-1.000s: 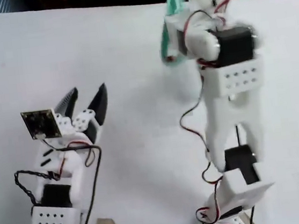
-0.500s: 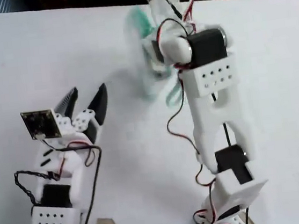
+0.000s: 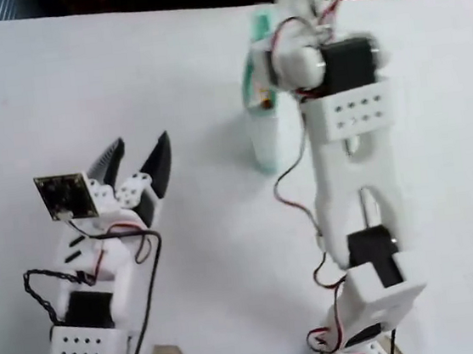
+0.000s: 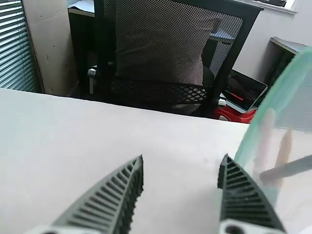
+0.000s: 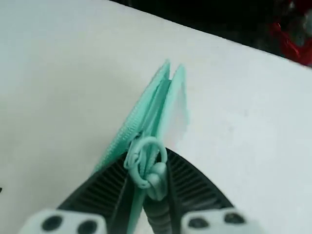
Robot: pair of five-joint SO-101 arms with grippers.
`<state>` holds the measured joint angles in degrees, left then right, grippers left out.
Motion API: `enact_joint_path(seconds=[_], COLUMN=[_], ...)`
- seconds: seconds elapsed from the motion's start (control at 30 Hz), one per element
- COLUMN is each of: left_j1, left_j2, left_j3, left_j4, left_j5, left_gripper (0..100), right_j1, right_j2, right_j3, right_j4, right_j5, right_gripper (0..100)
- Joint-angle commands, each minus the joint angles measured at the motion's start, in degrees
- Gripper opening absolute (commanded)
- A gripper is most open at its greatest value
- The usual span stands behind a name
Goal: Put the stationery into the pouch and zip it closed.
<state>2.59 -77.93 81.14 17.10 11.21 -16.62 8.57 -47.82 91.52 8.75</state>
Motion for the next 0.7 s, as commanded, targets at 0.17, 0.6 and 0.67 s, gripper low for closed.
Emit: enact_joint_path(seconds=[0.17,0.6,0.67], left_j1=[0.1,0.2,0.2], left_j2=[-0.7,-0.7,-0.7], left_j3=[-0.4,-0.4,-0.4], left_j4=[-1.4,-1.4,-1.4], left_j5=[-0.7,-0.7,-0.7], left_gripper=[25,25,25], right_j1=[-6.9,31.1,30.9], right_j2=[-2.2,-2.2,-2.3], right_j3=[-0.6,-0.6,-0.7], right_j4=[6.1,-1.8,-1.5], right_j5=[15.6,-41.0,-39.7], right_gripper=[1.9,1.9,1.9])
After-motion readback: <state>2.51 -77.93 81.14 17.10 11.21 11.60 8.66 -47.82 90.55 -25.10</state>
